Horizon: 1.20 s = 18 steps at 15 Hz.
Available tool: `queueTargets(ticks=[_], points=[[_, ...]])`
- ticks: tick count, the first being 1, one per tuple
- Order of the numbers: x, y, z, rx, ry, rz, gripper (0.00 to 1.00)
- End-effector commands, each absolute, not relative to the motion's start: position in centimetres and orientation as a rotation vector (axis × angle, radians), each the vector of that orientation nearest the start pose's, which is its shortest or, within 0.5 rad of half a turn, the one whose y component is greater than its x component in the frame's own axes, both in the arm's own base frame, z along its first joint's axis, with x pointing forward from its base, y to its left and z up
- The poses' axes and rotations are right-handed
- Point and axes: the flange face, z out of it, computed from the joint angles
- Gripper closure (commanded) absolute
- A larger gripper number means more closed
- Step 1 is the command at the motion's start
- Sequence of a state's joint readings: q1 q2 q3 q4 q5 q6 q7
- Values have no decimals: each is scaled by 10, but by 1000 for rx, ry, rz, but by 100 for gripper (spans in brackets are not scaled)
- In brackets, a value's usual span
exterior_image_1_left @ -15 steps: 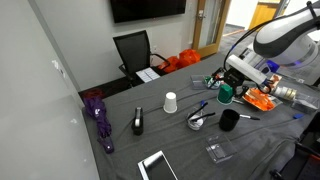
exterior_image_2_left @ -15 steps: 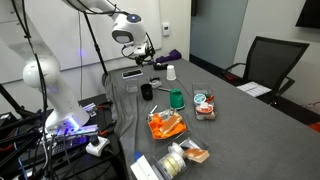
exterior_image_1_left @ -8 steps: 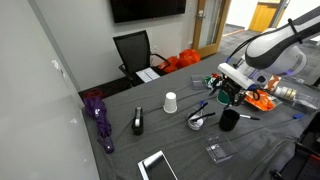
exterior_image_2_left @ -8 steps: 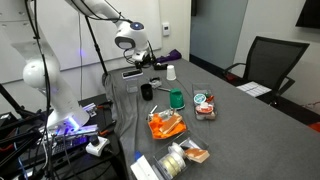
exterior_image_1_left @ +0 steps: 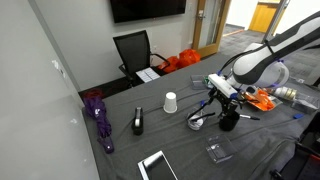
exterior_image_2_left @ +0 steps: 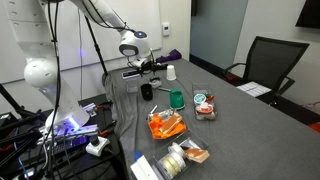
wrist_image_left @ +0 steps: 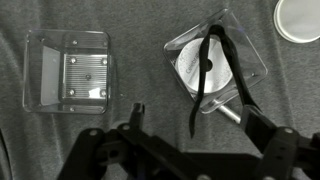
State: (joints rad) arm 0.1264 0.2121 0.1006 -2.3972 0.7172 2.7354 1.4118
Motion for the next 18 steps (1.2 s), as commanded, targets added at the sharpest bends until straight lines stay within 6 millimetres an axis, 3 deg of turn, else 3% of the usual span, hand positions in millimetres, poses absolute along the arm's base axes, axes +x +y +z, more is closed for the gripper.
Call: queueTargets(ticks=[1,8,9,11,18], points=[[509,98,219,-1614,2312,237,0],[512,102,200,-1544,2397,240,0],[512,102,198,-1537,2405,241,25],[512,102,195,-1533,2414,245,33],[505,99,203,-1549,2406,258,84]])
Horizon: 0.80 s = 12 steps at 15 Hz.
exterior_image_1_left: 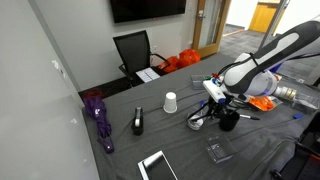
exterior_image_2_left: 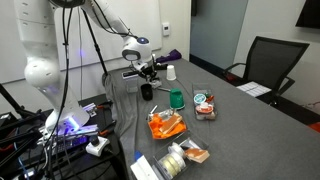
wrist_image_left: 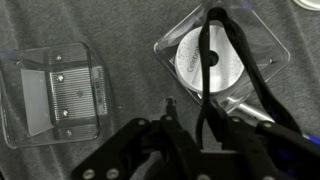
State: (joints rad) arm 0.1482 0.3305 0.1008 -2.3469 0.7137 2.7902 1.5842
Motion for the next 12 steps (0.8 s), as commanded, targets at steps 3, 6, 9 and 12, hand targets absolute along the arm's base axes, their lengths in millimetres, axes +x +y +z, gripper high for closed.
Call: queueTargets(ticks=[3,6,9,12], points=[[504,96,217,-1545,2375,267,100],[505,95,223,-1547,2367,257,100],[501,94,230,-1566,2353,264,99],[493,95,240,-1603,2339,288,99]])
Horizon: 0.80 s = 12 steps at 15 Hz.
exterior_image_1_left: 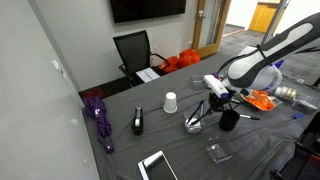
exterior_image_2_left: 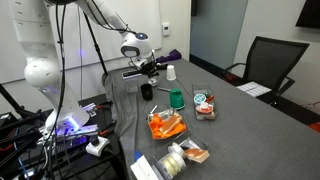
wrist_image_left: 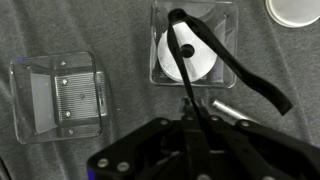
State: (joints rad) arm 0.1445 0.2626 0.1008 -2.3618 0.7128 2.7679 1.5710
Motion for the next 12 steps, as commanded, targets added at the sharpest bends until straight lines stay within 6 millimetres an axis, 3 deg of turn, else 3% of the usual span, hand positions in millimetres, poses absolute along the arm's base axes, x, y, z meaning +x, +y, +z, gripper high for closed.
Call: queueTargets(ticks=[1,8,12], points=[[490,95,247,-1613,2322,292,99],[471,86,299,-1627,2148,269,99],[480,77,325,-1487,2094,300,99]])
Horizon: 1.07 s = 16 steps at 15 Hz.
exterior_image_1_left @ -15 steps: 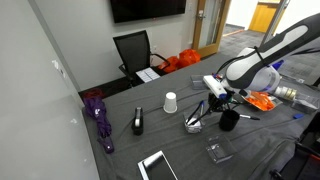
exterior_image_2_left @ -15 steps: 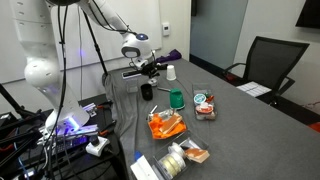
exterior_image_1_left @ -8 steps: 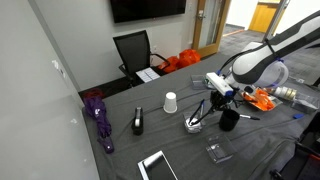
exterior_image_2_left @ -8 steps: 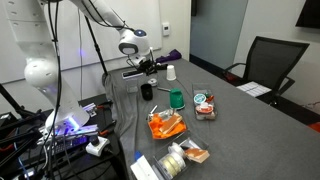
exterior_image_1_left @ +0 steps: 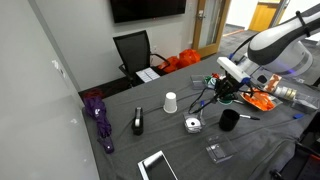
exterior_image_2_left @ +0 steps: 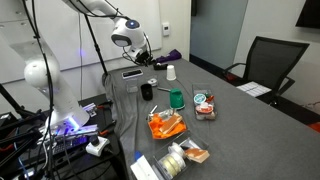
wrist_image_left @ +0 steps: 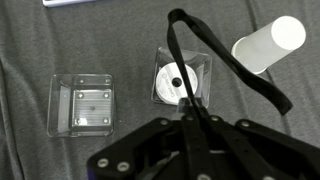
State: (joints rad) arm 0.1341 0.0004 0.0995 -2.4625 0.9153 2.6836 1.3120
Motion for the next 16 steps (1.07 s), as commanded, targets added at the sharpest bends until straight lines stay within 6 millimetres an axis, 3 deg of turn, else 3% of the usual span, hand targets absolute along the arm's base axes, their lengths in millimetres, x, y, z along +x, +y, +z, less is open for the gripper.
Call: queueTargets(ticks=[1,7,16], points=[[486,73,327,-1431,2111,304,99],[532,47,313,-1083,2258,269,99],[612,21,256,-655,2460,282,99]])
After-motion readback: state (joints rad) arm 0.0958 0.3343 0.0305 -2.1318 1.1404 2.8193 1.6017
